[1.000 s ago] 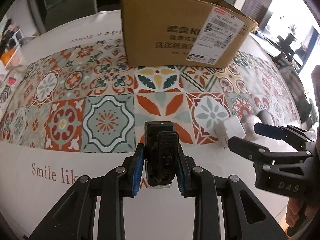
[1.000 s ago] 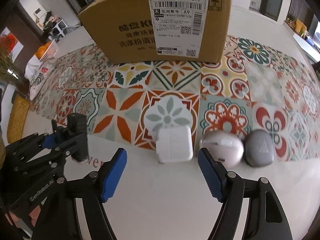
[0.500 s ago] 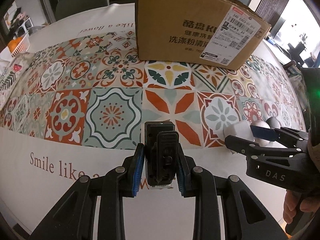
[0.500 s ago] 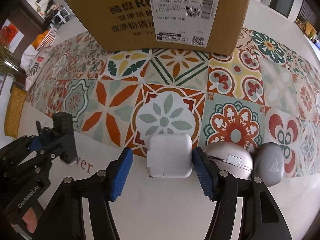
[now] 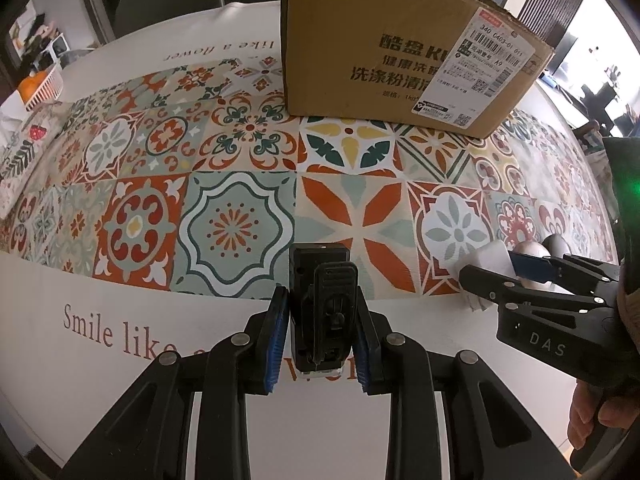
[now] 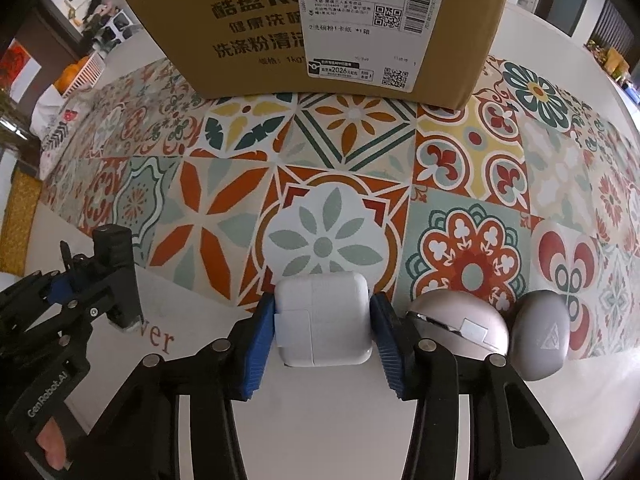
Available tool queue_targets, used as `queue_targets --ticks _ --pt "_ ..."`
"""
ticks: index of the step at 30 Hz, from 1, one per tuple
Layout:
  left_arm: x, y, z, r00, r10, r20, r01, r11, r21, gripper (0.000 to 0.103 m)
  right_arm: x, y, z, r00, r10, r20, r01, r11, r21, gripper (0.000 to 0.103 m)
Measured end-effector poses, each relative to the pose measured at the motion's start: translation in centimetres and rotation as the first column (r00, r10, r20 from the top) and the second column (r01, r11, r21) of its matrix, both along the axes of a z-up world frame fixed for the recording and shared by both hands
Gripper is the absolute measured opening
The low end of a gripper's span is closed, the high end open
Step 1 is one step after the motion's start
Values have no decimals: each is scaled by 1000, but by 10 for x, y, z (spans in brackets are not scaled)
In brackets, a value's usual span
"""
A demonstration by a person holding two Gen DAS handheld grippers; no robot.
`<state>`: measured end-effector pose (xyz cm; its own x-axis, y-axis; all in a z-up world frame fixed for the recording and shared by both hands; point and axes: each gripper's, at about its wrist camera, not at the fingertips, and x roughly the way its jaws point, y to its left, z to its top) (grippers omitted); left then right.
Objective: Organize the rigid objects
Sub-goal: 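Carry the white charger in the right gripper and the clip device in the left gripper over the box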
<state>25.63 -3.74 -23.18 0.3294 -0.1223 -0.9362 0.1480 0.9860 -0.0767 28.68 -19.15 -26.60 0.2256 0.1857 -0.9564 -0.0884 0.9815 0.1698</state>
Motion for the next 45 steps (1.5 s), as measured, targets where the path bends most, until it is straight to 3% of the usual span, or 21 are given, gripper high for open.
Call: queue_targets --ticks 10,18,32,45 --pt "0 0 30 998 -27 54 28 999 -20 29 -7 -3 41 994 -43 102 42 999 17 47" --pt "4 -2 73 986 -62 155 66 997 -25 29 -12 -7 81 979 -77 187 70 997 45 47" --pt "18 -10 134 957 -93 274 119 990 -79 29 -10 -9 155 926 -102 364 94 995 40 47" --pt "64 -20 174 925 -104 365 136 989 -64 29 30 -18 199 877 -115 466 116 993 27 47"
